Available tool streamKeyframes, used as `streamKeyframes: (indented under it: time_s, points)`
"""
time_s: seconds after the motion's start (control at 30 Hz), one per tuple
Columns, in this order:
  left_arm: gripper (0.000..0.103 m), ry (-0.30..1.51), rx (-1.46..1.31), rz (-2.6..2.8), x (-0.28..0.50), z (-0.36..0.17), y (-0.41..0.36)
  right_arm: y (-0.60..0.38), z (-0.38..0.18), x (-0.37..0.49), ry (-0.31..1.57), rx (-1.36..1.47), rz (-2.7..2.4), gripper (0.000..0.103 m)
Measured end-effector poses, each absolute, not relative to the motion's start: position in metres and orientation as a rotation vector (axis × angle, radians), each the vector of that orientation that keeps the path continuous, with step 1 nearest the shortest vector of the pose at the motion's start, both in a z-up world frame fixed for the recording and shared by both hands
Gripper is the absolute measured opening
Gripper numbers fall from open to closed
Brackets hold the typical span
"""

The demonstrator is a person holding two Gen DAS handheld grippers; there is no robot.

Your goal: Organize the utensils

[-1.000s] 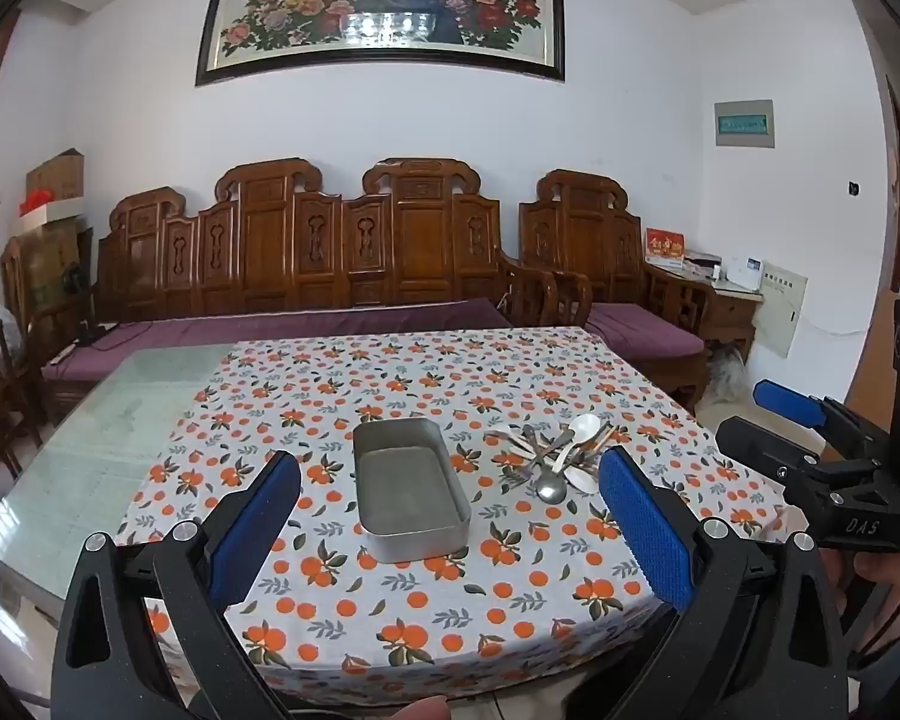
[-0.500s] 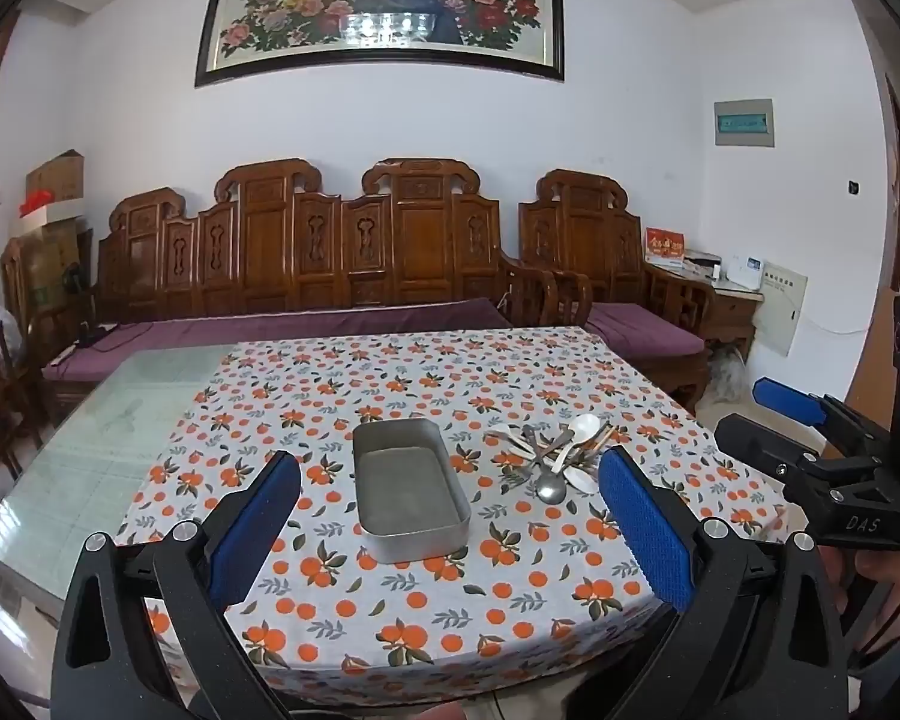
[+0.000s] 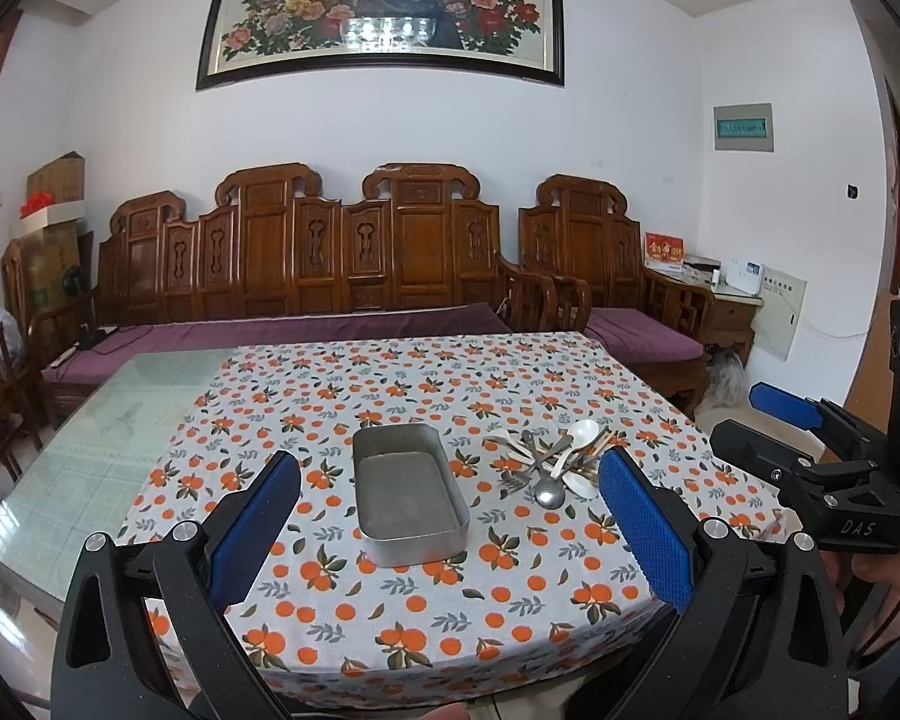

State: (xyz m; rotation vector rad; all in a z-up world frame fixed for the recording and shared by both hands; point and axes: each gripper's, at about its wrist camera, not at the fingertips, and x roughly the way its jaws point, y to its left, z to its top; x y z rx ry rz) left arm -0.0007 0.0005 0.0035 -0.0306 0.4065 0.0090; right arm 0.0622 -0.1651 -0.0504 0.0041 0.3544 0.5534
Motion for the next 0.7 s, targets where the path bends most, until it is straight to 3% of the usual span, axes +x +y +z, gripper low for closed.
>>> streamKeyframes:
  time_s: [0.7]
  points:
    - [0.096,0.384,-0.013,0.008,-0.006,0.013,-0.005,-0.165,-0.053,0.063,0.352,0.003,0.554,0.100]
